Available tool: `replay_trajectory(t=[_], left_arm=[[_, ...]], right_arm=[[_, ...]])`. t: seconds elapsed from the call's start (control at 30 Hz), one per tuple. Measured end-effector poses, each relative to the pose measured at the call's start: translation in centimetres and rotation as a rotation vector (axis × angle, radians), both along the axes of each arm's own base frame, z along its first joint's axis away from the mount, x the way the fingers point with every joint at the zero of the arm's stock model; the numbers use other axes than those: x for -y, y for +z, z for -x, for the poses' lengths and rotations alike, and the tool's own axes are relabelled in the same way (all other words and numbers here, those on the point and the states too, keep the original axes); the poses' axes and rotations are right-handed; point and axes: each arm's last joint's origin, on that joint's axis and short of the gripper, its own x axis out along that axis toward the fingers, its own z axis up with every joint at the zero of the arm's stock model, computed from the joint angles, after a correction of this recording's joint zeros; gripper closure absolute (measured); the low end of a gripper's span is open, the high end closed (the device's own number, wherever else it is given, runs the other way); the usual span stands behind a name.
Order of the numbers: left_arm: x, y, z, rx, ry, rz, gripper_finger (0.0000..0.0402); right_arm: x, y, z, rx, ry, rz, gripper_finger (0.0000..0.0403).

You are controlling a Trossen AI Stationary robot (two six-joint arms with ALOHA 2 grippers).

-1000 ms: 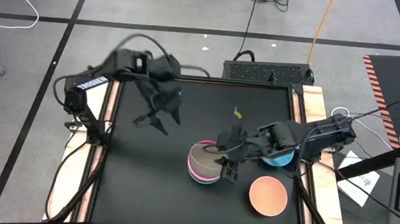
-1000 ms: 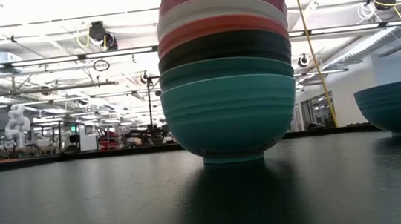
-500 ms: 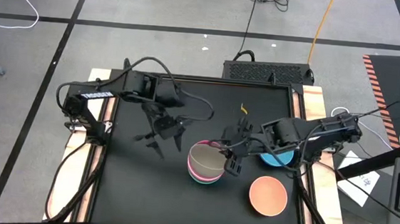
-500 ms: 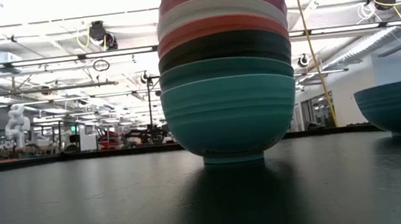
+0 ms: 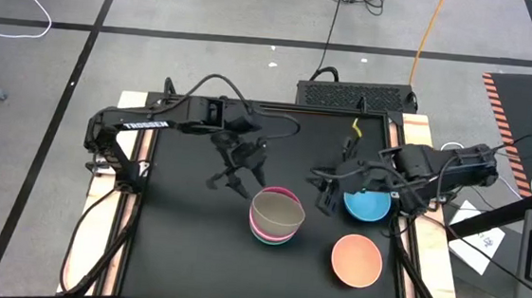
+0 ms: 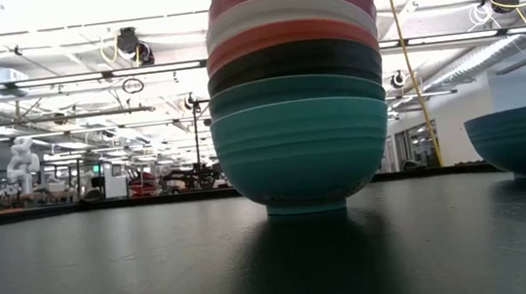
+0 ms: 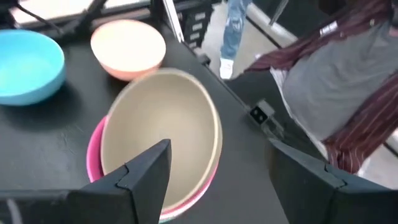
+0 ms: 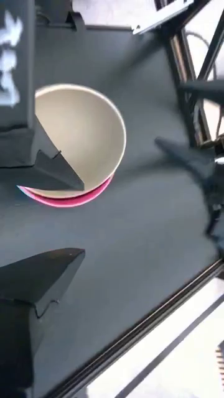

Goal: Nest bowls inside each other
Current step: Stack the gray bowl on the pink bowl

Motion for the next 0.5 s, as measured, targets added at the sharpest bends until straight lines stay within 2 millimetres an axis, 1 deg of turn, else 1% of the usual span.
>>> replay_trajectory(t=[0.07,0.13,0.33,0.4,0.5], left_arm=[[0.0,-0.9,0.0,-0.011,-0.019,-0.014,0.0144],[0.0,-1.4,-0.1,-0.010,-0.032,-0.024,0.0144],[-0.1,-2.0,-0.1,0.013,-0.053,-0.079,0.0144],[-0.2,-2.0,-0.1,0.024,-0.045,-0.119,0.0144],[-0.2,-2.0,-0.2,0.039,-0.050,-0.129,0.0144]], right_arm=[[0.2,-0.2,0.4,0.000,-0.005,0.028,0.0250],[0.3,-0.4,0.5,0.019,-0.011,0.048,0.0250],[0.3,-1.9,0.8,0.016,0.024,0.042,0.0250],[0.4,-2.1,1.2,0.016,0.022,0.043,0.0250],[0.5,-2.2,1.5,0.015,0.025,0.047,0.0250]])
